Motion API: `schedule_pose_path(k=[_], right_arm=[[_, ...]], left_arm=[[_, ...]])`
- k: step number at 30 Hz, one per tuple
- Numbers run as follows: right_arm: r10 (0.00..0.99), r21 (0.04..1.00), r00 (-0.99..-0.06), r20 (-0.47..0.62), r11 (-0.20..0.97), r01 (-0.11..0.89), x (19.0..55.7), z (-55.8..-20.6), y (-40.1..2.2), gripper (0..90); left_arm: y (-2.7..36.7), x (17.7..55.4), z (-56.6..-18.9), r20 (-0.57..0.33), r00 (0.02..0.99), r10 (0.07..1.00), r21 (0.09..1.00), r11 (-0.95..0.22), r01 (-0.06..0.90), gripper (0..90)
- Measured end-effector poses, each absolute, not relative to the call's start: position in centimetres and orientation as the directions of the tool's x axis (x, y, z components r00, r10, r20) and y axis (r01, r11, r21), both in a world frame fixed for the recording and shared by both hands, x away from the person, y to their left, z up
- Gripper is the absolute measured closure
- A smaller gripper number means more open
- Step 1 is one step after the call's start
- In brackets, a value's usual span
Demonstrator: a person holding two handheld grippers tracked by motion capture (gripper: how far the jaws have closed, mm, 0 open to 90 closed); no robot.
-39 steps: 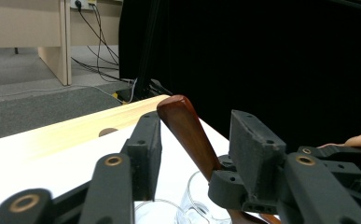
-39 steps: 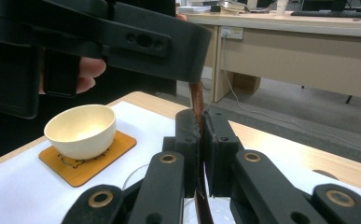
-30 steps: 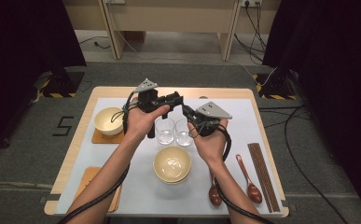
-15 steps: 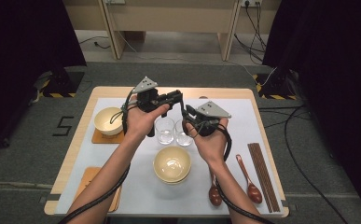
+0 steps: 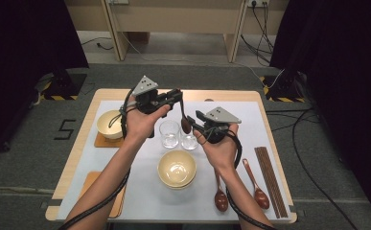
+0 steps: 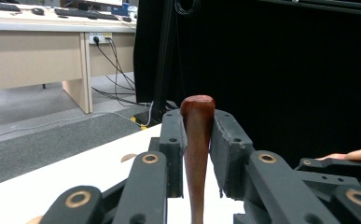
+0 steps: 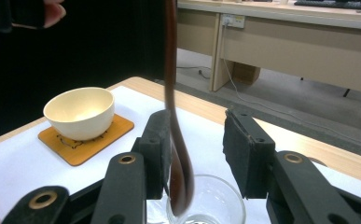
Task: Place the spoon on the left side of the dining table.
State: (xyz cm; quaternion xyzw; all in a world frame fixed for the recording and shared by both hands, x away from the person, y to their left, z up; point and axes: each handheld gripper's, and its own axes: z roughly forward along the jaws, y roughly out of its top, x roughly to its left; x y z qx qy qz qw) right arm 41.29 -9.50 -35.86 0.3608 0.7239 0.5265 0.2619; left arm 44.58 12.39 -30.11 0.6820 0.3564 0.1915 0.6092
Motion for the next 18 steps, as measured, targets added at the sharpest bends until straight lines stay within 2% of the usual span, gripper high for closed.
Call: schedule_pose_path(k=[18], right_arm=[[0.814,0.941,-0.581,-0.012,0.205,0.268,40.7,-37.0,-11.1,60.3]], left_arm=[[14.7,43.8,-29.5,-0.144,0.638,0.757,0.975,-0.001,0.222,74.6]])
